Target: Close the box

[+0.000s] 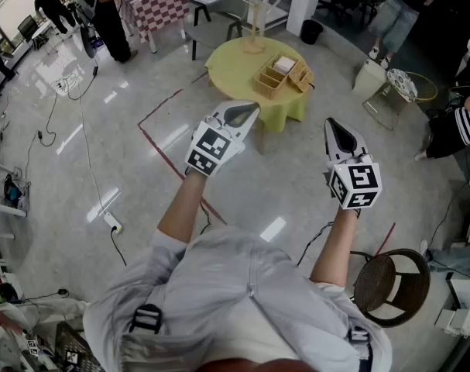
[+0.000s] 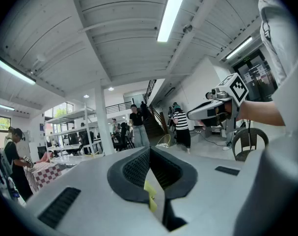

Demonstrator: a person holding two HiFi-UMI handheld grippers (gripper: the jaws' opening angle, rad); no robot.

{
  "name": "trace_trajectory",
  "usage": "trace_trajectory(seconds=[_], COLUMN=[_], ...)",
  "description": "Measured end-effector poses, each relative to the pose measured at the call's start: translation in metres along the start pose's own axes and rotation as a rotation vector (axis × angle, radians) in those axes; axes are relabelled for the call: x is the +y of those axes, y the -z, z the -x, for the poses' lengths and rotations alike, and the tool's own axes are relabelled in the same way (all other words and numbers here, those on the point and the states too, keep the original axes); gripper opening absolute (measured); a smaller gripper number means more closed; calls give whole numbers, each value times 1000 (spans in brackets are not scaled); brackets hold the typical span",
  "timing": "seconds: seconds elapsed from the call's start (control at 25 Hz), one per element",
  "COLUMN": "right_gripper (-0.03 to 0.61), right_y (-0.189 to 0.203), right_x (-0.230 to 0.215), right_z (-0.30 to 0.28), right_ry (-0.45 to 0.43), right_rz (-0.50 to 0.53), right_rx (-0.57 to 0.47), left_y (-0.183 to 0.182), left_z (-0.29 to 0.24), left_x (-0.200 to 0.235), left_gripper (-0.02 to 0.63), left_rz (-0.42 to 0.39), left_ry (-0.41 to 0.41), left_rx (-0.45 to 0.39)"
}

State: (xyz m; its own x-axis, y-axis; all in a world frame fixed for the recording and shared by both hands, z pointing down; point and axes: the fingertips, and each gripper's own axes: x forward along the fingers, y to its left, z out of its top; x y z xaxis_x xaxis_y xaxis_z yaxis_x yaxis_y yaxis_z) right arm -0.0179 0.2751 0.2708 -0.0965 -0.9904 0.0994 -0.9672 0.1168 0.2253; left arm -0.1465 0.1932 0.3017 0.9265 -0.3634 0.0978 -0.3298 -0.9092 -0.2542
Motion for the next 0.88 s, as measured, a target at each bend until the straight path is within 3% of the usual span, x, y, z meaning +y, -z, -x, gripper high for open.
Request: trace_trajectory(seconds=[0.4,0.88], right_gripper=[20,18], right_y=[10,41], right_x=[-10,-25], right_z=[3,12], right_ry=[-22,-117], right_rz=[-27,35], right_rx=[-14,42], left_y=[5,15], left_z=[-7,-30], left_x=[-7,-31], left_gripper=[28,28], left_rz=[11,81], left_ry=[-13,-48], left_rx=[23,56])
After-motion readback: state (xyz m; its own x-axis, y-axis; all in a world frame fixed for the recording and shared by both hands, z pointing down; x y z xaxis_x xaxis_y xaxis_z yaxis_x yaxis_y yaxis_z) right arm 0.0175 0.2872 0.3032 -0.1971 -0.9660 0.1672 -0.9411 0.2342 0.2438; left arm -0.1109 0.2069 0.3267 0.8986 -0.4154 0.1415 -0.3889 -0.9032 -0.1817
